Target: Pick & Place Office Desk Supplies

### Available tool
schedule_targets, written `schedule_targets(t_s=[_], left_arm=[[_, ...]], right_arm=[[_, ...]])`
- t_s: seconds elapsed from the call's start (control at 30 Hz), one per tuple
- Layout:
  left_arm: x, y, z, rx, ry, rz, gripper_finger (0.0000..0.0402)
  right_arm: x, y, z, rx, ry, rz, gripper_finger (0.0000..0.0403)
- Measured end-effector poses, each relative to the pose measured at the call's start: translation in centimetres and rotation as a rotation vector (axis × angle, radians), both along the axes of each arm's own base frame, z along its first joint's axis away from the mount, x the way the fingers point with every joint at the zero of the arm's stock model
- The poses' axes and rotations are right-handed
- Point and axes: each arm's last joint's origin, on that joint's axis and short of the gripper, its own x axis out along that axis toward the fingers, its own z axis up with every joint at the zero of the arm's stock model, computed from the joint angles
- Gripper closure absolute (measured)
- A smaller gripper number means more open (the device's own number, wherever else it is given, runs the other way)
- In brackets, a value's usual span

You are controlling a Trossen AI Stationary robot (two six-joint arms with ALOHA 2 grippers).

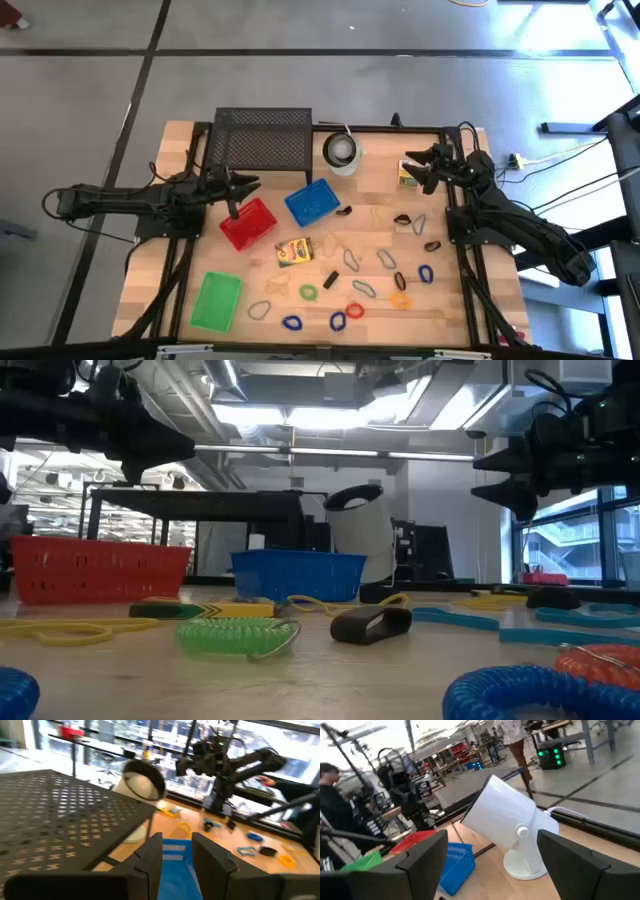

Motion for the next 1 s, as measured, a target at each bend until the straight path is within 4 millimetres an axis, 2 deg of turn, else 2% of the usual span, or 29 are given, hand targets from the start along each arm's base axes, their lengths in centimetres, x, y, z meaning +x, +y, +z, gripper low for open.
schedule_targets(t_s=[0.2,0.57,1.0], left_arm=[[0.09,-0.04,-0.09,0.049,0.026,-0.019,0.0304],[0.08,-0.02,-0.08,0.076,0.034,-0.015,0.0304],[0.09,-0.02,0.19,0.079,0.007,-0.014,0.0304]], right_arm=[[0.38,0.3,0.01,-0.094,0.027,0.014,0.0092],[0.66,0.48,-0.09,-0.165,0.061,-0.008,0.0092],[0.66,0.48,-0.29,-0.148,0.075,-0.007,0.0092]])
